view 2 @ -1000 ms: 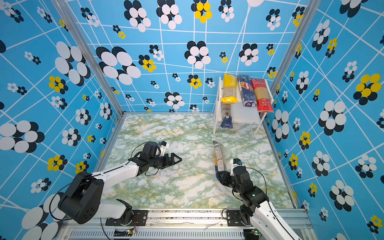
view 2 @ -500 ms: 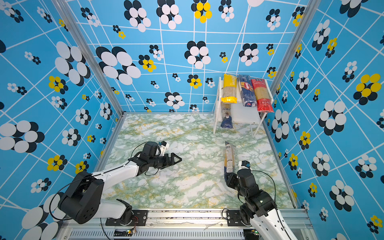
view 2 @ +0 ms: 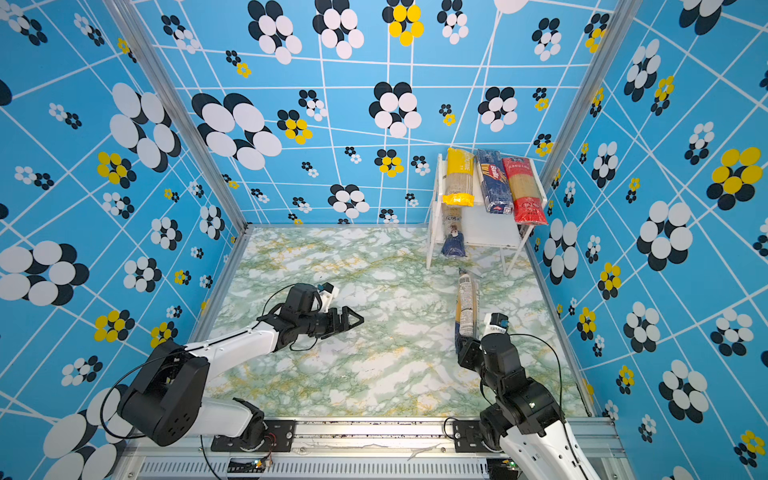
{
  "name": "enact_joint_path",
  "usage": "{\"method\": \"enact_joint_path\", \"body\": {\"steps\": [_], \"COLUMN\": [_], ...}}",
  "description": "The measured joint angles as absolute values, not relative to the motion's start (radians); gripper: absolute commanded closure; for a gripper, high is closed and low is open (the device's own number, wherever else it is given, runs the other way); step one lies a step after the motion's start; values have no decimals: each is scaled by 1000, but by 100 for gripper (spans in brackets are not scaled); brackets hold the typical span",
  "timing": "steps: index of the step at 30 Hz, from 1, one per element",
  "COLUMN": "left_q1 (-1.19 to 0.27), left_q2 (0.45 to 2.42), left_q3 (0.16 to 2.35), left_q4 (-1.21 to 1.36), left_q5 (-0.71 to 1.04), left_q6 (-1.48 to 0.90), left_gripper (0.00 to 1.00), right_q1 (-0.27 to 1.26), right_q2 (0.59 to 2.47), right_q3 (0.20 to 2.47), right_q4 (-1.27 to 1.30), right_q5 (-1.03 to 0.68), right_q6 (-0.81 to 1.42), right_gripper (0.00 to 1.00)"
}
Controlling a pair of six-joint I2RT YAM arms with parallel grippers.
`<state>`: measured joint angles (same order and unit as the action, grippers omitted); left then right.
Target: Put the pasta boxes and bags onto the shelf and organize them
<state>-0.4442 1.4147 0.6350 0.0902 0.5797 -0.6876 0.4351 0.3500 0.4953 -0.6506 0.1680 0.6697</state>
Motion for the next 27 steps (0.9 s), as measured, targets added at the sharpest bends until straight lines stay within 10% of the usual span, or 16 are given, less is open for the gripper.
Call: {"method": "enact_joint_path", "body": {"steps": [27], "left_q1": [-438], "left_q2": [1419], "left_q3": [635], "left_q4": [94], "left_q5": [587], "left_q6": [-687], "left_gripper": [1], "right_q1": [344], "right_q2": [722], "right_q3": [742], "right_q4": [-607], "right_q5": [392], "right_q6": [231], "right_gripper": [100]}}
